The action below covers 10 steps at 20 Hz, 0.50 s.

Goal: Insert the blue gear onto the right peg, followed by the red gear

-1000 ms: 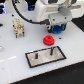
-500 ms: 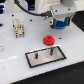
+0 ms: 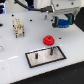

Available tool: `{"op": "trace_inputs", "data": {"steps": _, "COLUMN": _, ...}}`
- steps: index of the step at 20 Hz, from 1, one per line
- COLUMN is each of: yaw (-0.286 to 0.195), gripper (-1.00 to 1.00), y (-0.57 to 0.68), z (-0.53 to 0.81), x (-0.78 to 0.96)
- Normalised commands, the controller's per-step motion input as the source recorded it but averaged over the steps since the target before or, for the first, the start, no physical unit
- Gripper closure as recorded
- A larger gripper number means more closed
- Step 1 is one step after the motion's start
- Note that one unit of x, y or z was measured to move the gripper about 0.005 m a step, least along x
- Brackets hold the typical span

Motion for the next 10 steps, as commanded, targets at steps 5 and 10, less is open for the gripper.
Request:
{"op": "trace_inputs", "data": {"steps": 5, "yaw": 0.000, "gripper": 1.00, "y": -0.35, "z": 0.27, "x": 0.73}}
{"op": "trace_inputs", "data": {"steps": 10, "yaw": 0.000, "gripper": 1.00, "y": -0.32, "z": 0.21, "x": 0.75}}
